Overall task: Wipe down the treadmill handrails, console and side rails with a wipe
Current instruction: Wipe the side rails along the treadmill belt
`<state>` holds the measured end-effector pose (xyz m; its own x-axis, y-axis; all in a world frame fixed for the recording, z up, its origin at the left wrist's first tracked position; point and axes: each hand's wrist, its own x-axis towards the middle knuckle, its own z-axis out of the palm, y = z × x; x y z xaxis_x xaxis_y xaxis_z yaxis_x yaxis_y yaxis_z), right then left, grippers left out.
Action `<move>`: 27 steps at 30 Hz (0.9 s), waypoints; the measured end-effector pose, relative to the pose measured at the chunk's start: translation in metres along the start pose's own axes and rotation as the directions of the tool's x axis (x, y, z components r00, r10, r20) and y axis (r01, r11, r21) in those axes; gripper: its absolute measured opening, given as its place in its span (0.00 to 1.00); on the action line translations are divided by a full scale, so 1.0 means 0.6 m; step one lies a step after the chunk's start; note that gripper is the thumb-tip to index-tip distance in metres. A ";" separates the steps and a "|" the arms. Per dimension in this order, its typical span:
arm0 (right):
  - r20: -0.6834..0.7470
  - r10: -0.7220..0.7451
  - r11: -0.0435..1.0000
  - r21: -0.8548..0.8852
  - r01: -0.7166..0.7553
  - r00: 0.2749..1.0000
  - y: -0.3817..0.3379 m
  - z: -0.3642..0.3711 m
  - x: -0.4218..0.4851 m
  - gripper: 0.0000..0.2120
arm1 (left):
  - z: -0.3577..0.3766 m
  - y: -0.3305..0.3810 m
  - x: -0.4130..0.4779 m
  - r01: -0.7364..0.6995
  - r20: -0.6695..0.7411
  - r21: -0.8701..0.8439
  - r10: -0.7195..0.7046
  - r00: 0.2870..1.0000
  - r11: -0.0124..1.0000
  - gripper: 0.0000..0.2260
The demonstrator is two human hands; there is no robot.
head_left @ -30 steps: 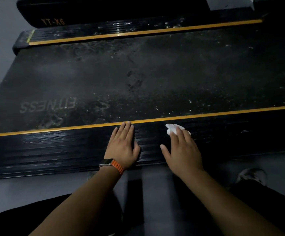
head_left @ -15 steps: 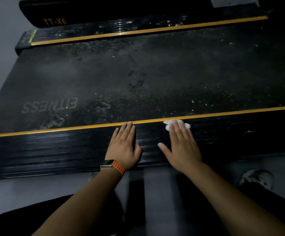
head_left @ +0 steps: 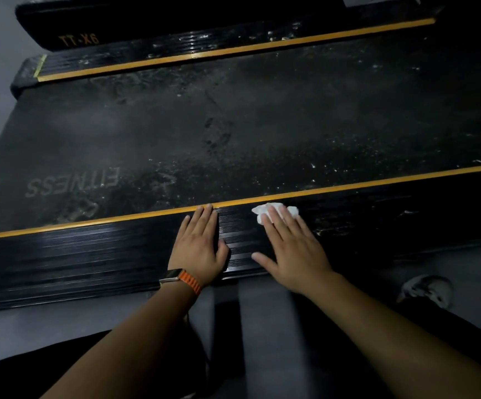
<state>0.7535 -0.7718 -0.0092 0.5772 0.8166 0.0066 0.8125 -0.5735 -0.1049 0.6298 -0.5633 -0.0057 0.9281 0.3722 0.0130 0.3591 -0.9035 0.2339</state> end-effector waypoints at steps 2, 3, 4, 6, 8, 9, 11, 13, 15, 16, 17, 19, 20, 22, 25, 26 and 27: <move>0.015 0.028 0.999 -0.025 -0.027 1.000 0.026 -0.006 -0.016 0.42 | -0.001 0.001 0.000 0.003 0.001 -0.003 -0.003 1.000 1.000 0.33; -0.002 0.072 0.997 -0.025 -0.072 0.997 0.039 -0.008 -0.025 0.42 | -0.001 0.001 -0.001 0.004 0.003 -0.004 -0.004 1.000 1.000 0.33; -0.020 0.121 0.992 -0.020 -0.122 0.992 0.046 -0.007 -0.033 0.42 | -0.001 0.002 -0.001 0.005 0.003 -0.005 -0.005 1.000 1.000 0.33; -0.040 0.169 0.985 0.024 -0.168 0.985 0.029 -0.005 -0.038 0.43 | -0.001 0.001 -0.001 0.006 0.001 -0.006 -0.006 1.000 1.000 0.33; -0.068 0.097 0.993 0.068 -0.092 0.993 -0.007 0.003 -0.041 0.43 | -0.001 0.002 -0.001 0.004 -0.001 -0.003 -0.004 1.000 1.000 0.33; -0.069 0.042 0.997 0.066 -0.038 0.997 -0.019 0.007 -0.043 0.43 | -0.002 0.002 -0.001 0.004 -0.003 -0.002 -0.004 1.000 1.000 0.33; -0.047 -0.011 1.000 0.027 0.012 0.999 -0.012 0.006 -0.052 0.42 | -0.003 0.003 -0.001 0.008 -0.001 -0.003 -0.008 1.000 1.000 0.33; -0.058 0.046 0.999 -0.008 -0.046 0.997 0.021 0.000 -0.068 0.41 | -0.004 0.004 0.000 0.012 0.006 -0.001 -0.012 1.000 1.000 0.33; -0.098 0.139 0.990 -0.008 -0.141 0.985 0.044 0.000 -0.086 0.40 | -0.002 0.004 -0.001 0.012 0.004 0.003 -0.012 1.000 1.000 0.33; -0.111 0.167 0.986 0.014 -0.167 0.980 0.040 0.001 -0.089 0.40 | -0.001 0.004 -0.001 0.012 0.005 0.008 -0.012 1.000 1.000 0.33; -0.121 0.168 0.986 0.041 -0.164 0.978 0.028 0.003 -0.090 0.40 | -0.001 0.004 0.000 0.012 0.007 0.016 -0.012 1.000 1.000 0.33; -0.122 0.084 0.996 0.049 -0.079 0.989 -0.004 0.011 -0.093 0.41 | -0.001 0.006 -0.001 0.015 0.007 0.033 -0.015 1.000 0.999 0.33; -0.111 0.025 0.999 0.029 -0.022 0.993 -0.013 0.013 -0.098 0.41 | -0.003 0.007 -0.001 0.019 0.008 0.039 -0.019 1.000 0.999 0.33; -0.102 -0.042 0.999 -0.024 0.040 0.994 0.002 0.013 -0.117 0.40 | -0.006 0.012 0.001 0.039 0.019 0.049 -0.040 0.999 0.998 0.34; -0.183 0.055 0.998 -0.024 -0.061 0.982 0.061 0.013 -0.157 0.35 | -0.003 0.043 0.008 0.076 0.041 0.042 -0.078 0.996 0.996 0.36; -0.212 0.104 0.994 -0.004 -0.107 0.972 0.069 0.013 -0.168 0.35 | 0.002 0.058 0.012 0.068 0.044 0.034 -0.070 0.997 0.997 0.36; -0.231 0.133 0.991 0.016 -0.133 0.964 0.068 0.015 -0.173 0.35 | 0.007 0.073 0.018 0.048 0.047 0.025 -0.049 0.998 0.999 0.35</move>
<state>0.7257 -0.8795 -0.0229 0.6836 0.6953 0.2220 0.7269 -0.6760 -0.1209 0.6559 -0.6000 0.0005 0.9129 0.4059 -0.0442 0.4057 -0.8897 0.2095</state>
